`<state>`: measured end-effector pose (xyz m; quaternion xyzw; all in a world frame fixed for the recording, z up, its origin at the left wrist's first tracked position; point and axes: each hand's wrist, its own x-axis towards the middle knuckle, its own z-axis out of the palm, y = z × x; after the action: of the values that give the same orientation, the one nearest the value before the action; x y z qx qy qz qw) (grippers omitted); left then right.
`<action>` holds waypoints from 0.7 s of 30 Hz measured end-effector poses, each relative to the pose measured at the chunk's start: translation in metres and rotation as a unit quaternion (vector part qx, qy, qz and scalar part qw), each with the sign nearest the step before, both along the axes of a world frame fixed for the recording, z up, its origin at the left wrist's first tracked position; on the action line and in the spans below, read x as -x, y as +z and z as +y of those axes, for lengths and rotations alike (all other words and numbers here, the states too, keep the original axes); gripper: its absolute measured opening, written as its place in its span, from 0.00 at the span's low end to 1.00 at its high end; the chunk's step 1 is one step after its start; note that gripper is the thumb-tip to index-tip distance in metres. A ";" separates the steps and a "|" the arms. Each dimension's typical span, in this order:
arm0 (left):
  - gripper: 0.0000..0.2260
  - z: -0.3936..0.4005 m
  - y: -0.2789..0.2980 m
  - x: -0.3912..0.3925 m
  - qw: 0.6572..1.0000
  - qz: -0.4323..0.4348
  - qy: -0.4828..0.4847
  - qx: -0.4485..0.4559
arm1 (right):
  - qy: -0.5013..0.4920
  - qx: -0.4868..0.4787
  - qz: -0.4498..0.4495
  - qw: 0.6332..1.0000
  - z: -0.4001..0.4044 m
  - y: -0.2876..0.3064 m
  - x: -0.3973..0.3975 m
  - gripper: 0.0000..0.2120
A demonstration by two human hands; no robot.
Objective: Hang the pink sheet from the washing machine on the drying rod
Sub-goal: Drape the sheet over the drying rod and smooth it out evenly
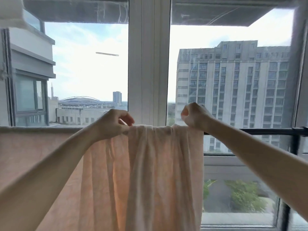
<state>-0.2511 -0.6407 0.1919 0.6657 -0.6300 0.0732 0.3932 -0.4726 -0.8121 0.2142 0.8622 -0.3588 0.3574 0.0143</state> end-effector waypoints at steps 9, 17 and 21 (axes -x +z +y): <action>0.02 0.009 0.004 -0.009 0.999 -0.033 0.019 -0.013 | 0.214 0.085 0.035 0.973 0.054 -0.032 -0.057 0.07; 0.03 0.011 0.003 -0.012 0.999 -0.051 0.011 -0.016 | 0.139 0.104 0.001 0.985 0.053 -0.045 -0.060 0.07; 0.03 0.009 0.004 -0.013 0.999 -0.044 -0.001 -0.014 | 0.207 0.051 0.021 0.977 0.050 -0.039 -0.042 0.06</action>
<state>-0.2385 -0.6317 0.1959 0.6662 -0.6485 0.0929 0.3564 -0.4306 -0.7621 0.1748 0.9234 -0.1531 0.3520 -0.0085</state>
